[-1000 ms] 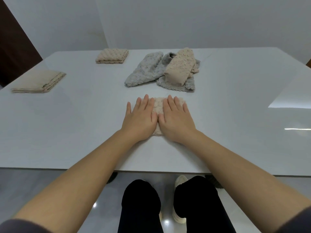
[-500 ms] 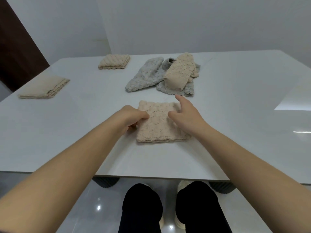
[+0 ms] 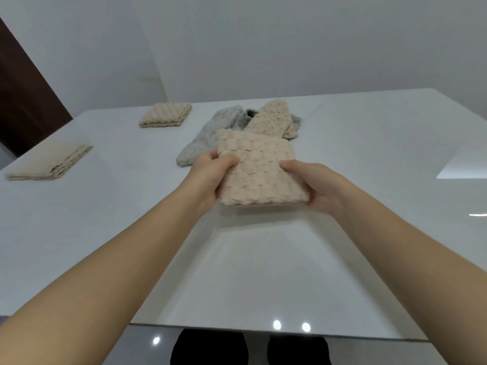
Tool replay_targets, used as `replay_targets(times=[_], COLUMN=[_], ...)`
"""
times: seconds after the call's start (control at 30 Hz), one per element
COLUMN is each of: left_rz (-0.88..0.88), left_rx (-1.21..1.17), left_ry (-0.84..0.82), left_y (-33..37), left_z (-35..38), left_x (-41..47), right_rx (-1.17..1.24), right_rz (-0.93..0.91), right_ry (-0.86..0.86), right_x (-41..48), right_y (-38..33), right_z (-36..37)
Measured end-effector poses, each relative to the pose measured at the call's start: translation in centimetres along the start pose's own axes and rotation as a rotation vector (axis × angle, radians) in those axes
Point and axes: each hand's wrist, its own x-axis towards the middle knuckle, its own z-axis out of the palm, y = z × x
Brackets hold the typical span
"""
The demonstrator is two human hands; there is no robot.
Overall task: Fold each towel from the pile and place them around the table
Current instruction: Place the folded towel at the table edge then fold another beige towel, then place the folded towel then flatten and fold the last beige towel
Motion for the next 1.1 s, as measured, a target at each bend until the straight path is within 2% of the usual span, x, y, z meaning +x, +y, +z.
replay_targets(times=[0.17,0.27,0.5,0.7,0.9,0.97,1.03,1.1], left_rz=[-0.004,0.041,0.087,0.227,0.378,0.409,0.5,0.6], left_rx=[0.257,0.352,0.489,0.551,0.559,0.715,1.032,1.236], left_ry=[-0.135,-0.15,-0.023,0.112,0.134,0.127,0.131,0.009], left_y=[1.2,1.7,1.7,0.3,0.5,0.6,-0.1,-0.8], left_z=[8.0,13.8,23.4,26.6,28.5,28.7,28.7,28.5], left_x=[4.0,7.5,17.1,23.9,27.7,27.7,27.5,27.3], right_rx=[-0.236,-0.289,-0.337,-0.498,-0.637,-0.736,-0.901,-1.167], right_rz=[-0.206,-0.266,-0.337,-0.504,-0.654,-0.668,-0.661,-0.65], right_ry=[0.25,0.344,0.538,0.607,0.704,0.734,0.743,0.68], right_x=[4.2,7.1,15.6,22.2,26.7,27.5,27.7,27.7], right_y=[-4.1,-6.3,-10.1,-11.9,-13.1,-13.5,-13.4,-13.0], right_z=[-6.4,-10.5,-17.8,-20.8,-21.8,-22.2,-22.3,-22.3])
